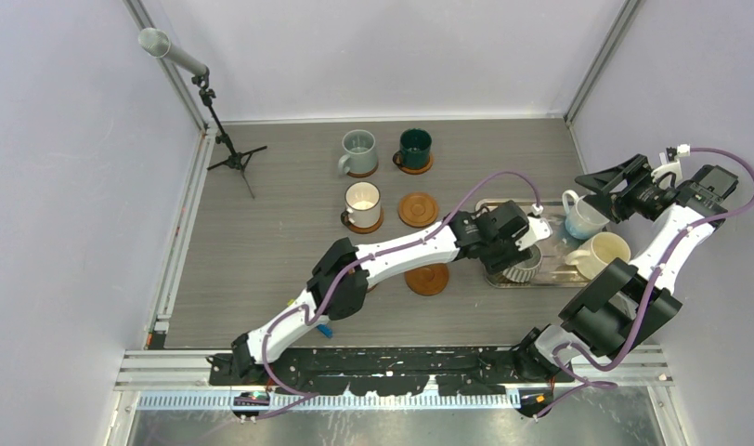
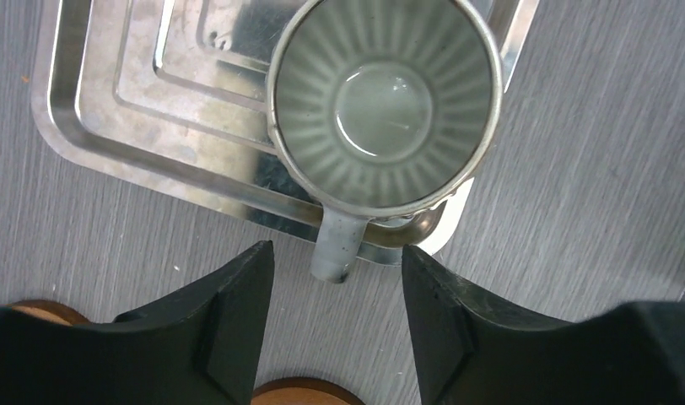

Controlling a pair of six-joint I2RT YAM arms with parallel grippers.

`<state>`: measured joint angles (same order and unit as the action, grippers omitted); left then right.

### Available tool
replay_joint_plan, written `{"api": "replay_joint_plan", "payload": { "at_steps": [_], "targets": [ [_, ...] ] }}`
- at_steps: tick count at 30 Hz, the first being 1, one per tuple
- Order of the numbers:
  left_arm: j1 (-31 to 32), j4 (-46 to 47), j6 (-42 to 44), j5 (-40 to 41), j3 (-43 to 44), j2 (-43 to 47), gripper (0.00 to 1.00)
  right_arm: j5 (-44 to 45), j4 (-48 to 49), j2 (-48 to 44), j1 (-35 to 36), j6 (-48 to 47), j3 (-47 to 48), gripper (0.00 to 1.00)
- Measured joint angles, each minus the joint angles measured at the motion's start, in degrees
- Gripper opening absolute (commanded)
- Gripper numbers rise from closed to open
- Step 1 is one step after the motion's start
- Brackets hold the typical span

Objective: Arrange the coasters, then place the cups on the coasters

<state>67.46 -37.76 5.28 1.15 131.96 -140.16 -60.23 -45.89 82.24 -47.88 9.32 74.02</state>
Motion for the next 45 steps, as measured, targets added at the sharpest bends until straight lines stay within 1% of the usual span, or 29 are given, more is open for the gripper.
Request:
{"api": "replay_joint_plan", "payload": {
  "at_steps": [4, 7, 11, 14, 16, 23, 29, 35, 37, 39, 40, 41, 42, 43, 45],
  "targets": [
    [-0.09, -1.73, 0.0, -1.7, 3.3, -1.92, 0.62, -0.22, 0.0, -0.02, 0.0, -0.09, 0.0, 0.7],
    [-0.13, -2.71, 0.17, -2.54, 3.8, -3.02, 0.64, -0.44, 0.0, 0.0, 0.0, -0.11, 0.0, 0.7],
    [-0.37, -3.67, 0.59, -2.84, 4.35, -4.52, 0.64, -0.59, 0.0, 0.0, 0.0, -0.13, 0.0, 0.7],
    [-0.83, -3.87, 0.85, -3.58, 6.1, -6.19, 0.6, -0.63, 0.0, 0.0, 0.0, -0.13, 0.0, 0.7],
    [-1.25, -3.91, 0.94, -4.24, 6.78, -6.75, 0.56, -0.63, 0.0, 0.0, 0.0, -0.15, 0.0, 0.7],
    [-2.05, -4.09, 1.2, -6.47, 9.4, -6.86, 0.44, -0.96, -0.04, 0.0, 0.0, -0.37, 0.0, 0.7],
    [-2.12, -4.09, 1.38, -7.93, 10.01, -7.08, 0.42, -1.05, -0.52, 0.0, 0.0, -0.61, 0.0, 0.7],
    [-2.12, -4.09, 1.38, -8.61, 10.01, -7.93, 0.42, -1.44, -0.92, 0.0, 0.0, -0.98, 0.0, 0.7],
    [-2.12, -4.11, 1.38, -8.74, 10.05, -8.15, 0.38, -1.46, -0.94, 0.0, 0.0, -1.03, 0.0, 0.7],
    [-2.12, -4.11, 1.38, -8.76, 10.14, -8.37, 0.28, -1.46, -0.94, 0.0, 0.0, -1.09, 0.0, 0.7],
    [-2.12, -4.13, 1.33, -8.9, 10.21, -8.46, 0.2, -1.49, -0.94, 0.0, 0.0, -1.14, 0.0, 0.7],
    [-2.12, -4.13, 1.51, -8.94, 10.21, -8.46, 0.07, -1.49, -0.96, 0.0, 0.0, -1.2, 0.0, 0.7],
    [-2.12, -4.11, 1.55, -9.4, 10.23, -8.46, 0.02, -1.46, -0.96, 0.0, 0.0, -1.22, 0.0, 0.7],
    [-2.12, -3.93, 1.75, -9.6, 10.29, -8.46, 0.0, -1.49, -0.98, 0.0, 0.0, -1.22, 0.0, 0.7],
    [-2.1, -3.87, 1.51, -9.05, 10.32, -8.46, 0.0, -1.49, -1.01, 0.0, 0.0, -1.25, 0.0, 0.7]
  ]
}}
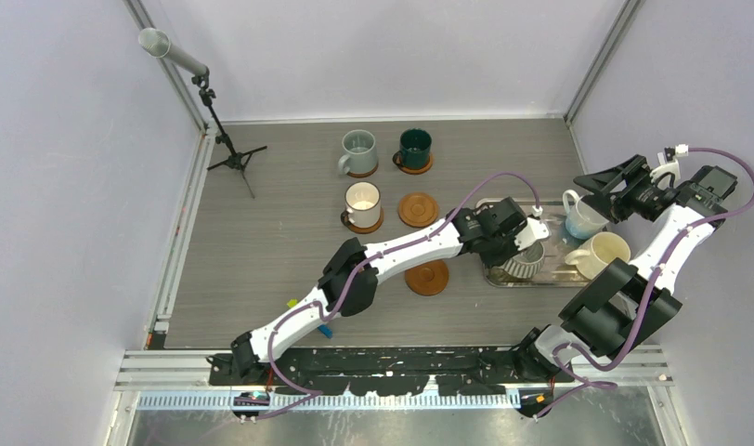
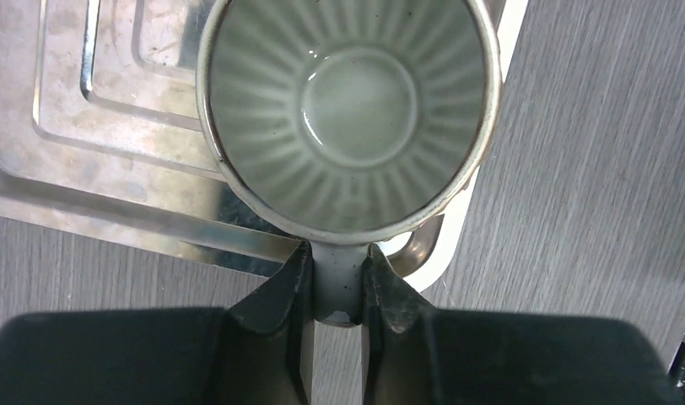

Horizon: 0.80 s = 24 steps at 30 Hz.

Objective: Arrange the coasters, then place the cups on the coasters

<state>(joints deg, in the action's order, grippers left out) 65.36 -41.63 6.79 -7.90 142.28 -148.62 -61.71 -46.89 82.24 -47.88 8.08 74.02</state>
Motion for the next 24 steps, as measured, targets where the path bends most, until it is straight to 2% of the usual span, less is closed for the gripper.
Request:
{"api": "replay_joint_plan", "payload": {
  "at_steps": [4, 7, 10, 17, 24],
  "targets": [
    [0.09, 1.09, 0.42, 1.03, -1.64, 0.79, 0.0, -0.02, -0.52, 0.0, 0.0, -0.42, 0.0, 0.7],
    [0.24, 3.39, 1.46, 2.78, -7.04, 3.87, 0.0, 0.0, -1.4, 0.0, 0.0, -0.92, 0.0, 0.7],
    [0.17, 5.29, 2.51, 5.84, -14.27, 8.66, 0.0, 0.09, -2.19, 0.0, 0.0, -1.68, 0.0, 0.7],
    [-1.31, 10.84, 2.78, 11.3, -25.31, 18.88, 0.0, 1.14, -3.32, -0.44, 0.81, -3.04, 0.0, 0.7],
    [-5.95, 16.26, 2.23, 13.57, -36.13, 29.99, 0.0, 4.04, -3.78, -1.38, 4.81, -3.48, 0.0, 0.7]
  ]
}}
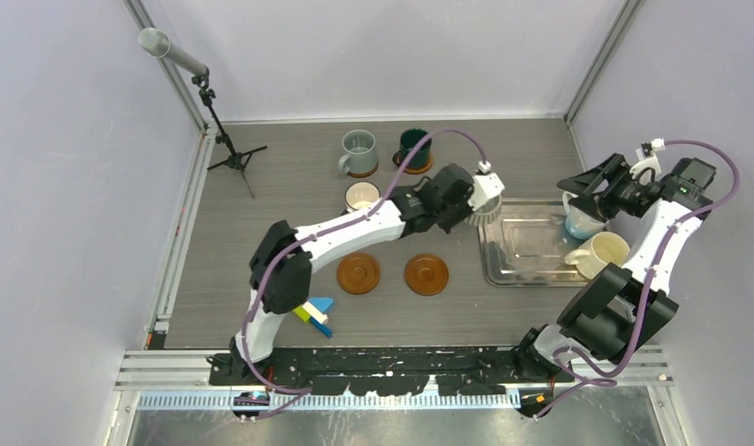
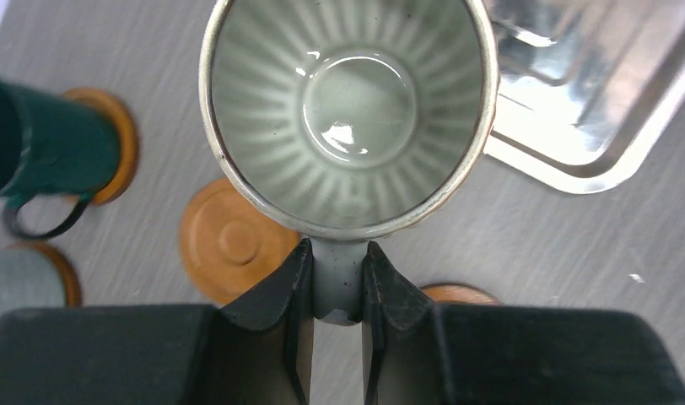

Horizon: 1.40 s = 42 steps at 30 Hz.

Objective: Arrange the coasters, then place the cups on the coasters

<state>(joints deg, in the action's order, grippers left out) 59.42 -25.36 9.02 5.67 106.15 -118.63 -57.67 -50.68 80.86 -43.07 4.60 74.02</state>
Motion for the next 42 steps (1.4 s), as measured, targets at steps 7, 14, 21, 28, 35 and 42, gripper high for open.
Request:
{"api": "replay_joint_plan", "payload": {
  "at_steps": [7, 14, 21, 28, 35, 42],
  "targets": [
    [-8.17, 4.68, -0.72, 0.44, -9.18, 6.19, 0.0, 4.07, 0.17, -0.26, 6.99, 0.09, 0.0, 0.7],
    [-13.68, 8.52, -1.11, 1.36, -18.51, 7.82, 0.0, 6.43, 1.84, -0.26, 9.7, 0.7, -0.24, 0.7],
    [-14.49, 10.6, -1.31, 1.07, -21.18, 7.82, 0.0, 7.76, 2.69, -0.24, 10.88, 1.18, -0.85, 0.7],
    [-14.51, 13.0, -1.55, 0.33, -21.22, 7.08, 0.0, 8.2, 2.89, -0.24, 11.13, 1.22, -0.92, 0.7],
    [-14.56, 13.11, -1.66, 0.28, -21.24, 5.14, 0.0, 8.57, 2.95, -0.24, 11.13, 1.22, -0.96, 0.7],
    [-14.56, 13.11, -2.62, 0.09, -21.29, 4.31, 0.0, 8.59, 3.06, -0.24, 11.13, 1.22, -1.07, 0.7]
  ]
}}
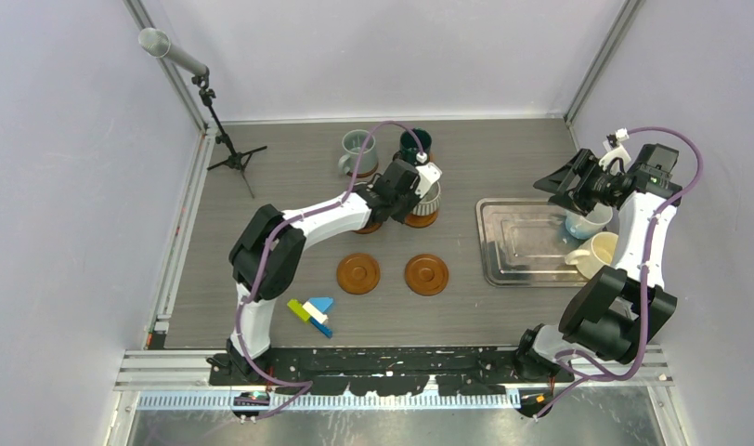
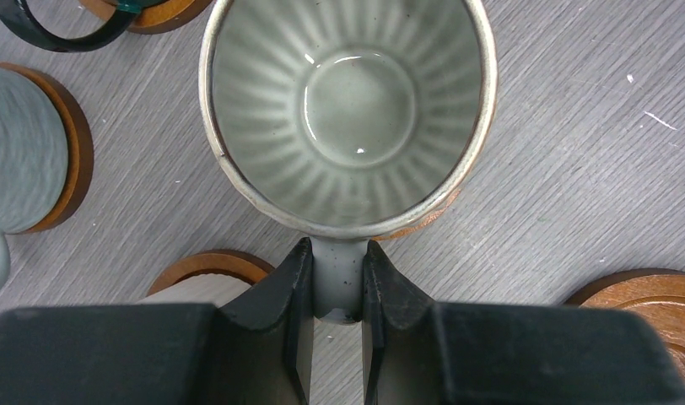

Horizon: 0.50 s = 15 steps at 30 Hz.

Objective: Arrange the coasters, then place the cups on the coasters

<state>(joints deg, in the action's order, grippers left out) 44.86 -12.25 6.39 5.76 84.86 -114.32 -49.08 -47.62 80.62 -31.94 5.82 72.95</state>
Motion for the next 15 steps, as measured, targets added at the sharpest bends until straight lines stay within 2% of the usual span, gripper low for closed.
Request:
{"api": "replay_joint_plan", "payload": {
  "at_steps": [15],
  "targets": [
    [-0.02, -0.74, -1.73, -1.31, -0.48, -1.27, 0.0, 0.09, 0.02, 0.0, 0.02, 0.0, 0.0, 0.7]
  ]
}}
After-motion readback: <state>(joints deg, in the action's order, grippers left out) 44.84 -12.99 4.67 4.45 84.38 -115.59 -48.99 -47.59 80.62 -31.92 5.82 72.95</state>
